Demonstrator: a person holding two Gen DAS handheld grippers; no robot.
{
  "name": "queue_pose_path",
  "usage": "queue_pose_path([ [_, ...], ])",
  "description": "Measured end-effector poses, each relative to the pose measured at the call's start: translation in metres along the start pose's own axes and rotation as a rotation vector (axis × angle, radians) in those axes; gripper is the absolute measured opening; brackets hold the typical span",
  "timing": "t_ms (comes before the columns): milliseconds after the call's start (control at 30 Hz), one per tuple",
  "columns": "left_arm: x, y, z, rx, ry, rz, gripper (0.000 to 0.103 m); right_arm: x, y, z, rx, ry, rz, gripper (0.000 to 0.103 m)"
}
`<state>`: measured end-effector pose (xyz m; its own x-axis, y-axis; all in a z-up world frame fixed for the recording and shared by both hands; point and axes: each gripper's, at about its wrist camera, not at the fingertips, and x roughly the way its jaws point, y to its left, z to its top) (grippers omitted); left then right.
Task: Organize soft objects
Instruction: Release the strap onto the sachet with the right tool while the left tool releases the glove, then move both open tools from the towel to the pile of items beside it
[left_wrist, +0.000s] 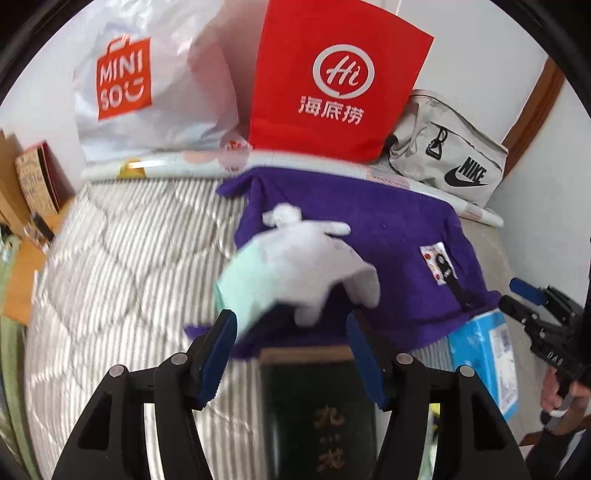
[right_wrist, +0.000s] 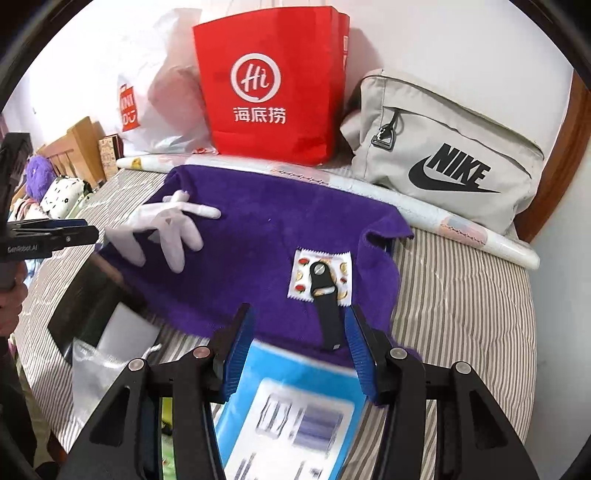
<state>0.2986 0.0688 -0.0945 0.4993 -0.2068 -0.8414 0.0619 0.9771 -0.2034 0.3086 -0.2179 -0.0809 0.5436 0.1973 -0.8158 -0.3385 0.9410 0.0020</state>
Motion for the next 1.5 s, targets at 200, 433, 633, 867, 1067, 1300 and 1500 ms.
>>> queue_pose_path([
  [200, -0.017, 0.005, -0.019, 0.006, -0.024, 0.004, 0.059, -0.014, 0.013, -0.017, 0.007, -0.015, 0.043, 0.05],
  [433, 0.009, -0.01, -0.008, 0.104, -0.049, 0.1, 0.059, -0.018, 0.029, -0.034, -0.018, -0.007, 0.066, 0.05],
  [633, 0.039, -0.019, 0.005, 0.166, -0.019, 0.129, 0.035, -0.017, 0.026, -0.044, -0.029, 0.004, 0.047, 0.05],
  [867, 0.035, -0.028, 0.021, 0.159, -0.075, 0.03, 0.006, -0.016, 0.017, -0.044, -0.009, -0.005, 0.039, 0.05],
  [1067, 0.042, -0.055, 0.038, 0.187, -0.061, -0.074, 0.006, -0.014, 0.01, -0.041, 0.006, -0.019, 0.048, 0.05],
  [1300, 0.074, -0.066, 0.036, 0.189, 0.044, -0.022, 0.013, -0.009, 0.004, -0.042, 0.015, -0.011, 0.053, 0.05],
  [1500, 0.059, -0.051, 0.029, 0.164, 0.038, 0.03, 0.058, -0.01, 0.006, -0.042, 0.02, -0.013, 0.068, 0.05],
])
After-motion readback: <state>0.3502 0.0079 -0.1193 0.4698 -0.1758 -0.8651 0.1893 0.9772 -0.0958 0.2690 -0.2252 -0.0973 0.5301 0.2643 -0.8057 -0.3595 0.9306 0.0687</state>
